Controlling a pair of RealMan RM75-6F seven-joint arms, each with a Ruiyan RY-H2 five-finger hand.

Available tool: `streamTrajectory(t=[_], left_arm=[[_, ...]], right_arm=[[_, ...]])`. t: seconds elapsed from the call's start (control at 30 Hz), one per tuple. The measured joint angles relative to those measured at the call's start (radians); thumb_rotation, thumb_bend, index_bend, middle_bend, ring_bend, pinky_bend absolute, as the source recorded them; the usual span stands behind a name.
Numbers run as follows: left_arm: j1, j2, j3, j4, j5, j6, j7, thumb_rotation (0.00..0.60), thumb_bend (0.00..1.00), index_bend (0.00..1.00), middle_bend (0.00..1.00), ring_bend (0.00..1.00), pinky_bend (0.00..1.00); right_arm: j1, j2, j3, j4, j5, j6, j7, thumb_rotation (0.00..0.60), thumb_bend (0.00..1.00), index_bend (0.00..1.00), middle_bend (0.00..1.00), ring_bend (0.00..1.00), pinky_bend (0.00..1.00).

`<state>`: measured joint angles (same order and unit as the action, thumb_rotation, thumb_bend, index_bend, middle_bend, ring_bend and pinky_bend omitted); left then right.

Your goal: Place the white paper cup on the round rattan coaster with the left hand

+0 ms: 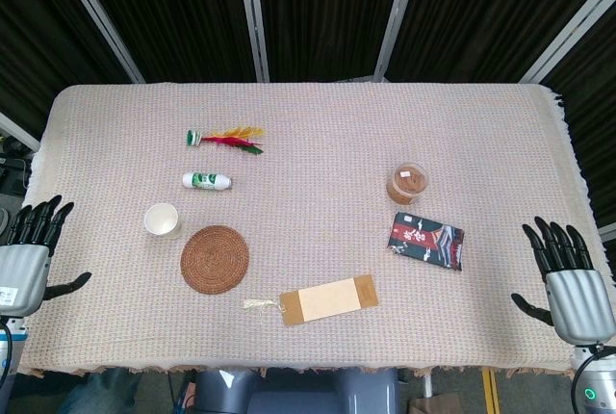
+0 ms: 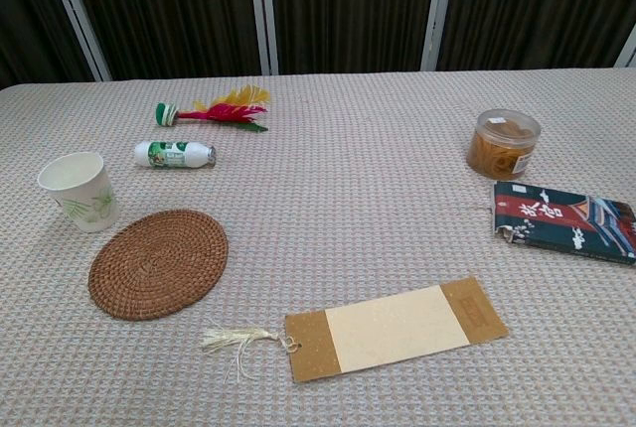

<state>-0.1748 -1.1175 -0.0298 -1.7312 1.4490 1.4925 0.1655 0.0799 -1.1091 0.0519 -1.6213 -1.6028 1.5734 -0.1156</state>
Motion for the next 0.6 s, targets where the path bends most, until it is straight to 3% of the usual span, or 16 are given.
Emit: streamTrajectory(t=[0.37,0.6], left_arm=[[-0.040,-0.002,-0.018,0.027,-0.011,-0.080,-0.012,0.600,0.00,0.00,0.00,0.00,0.00],[-0.158,-0.048,-0.056,0.079,-0.059,-0.267,0.033,0.600,0.00,0.00,0.00,0.00,0.01]], right_arm=[[0.001,-0.002,-0.002,0.008,-0.002,-0.010,0.006,0.600,0.00,0.00,0.00,0.00,0.00],[0.011,-0.014,0.011,0.017,0.025,-0.031,-0.022,0.600,0.00,0.00,0.00,0.00,0.00]])
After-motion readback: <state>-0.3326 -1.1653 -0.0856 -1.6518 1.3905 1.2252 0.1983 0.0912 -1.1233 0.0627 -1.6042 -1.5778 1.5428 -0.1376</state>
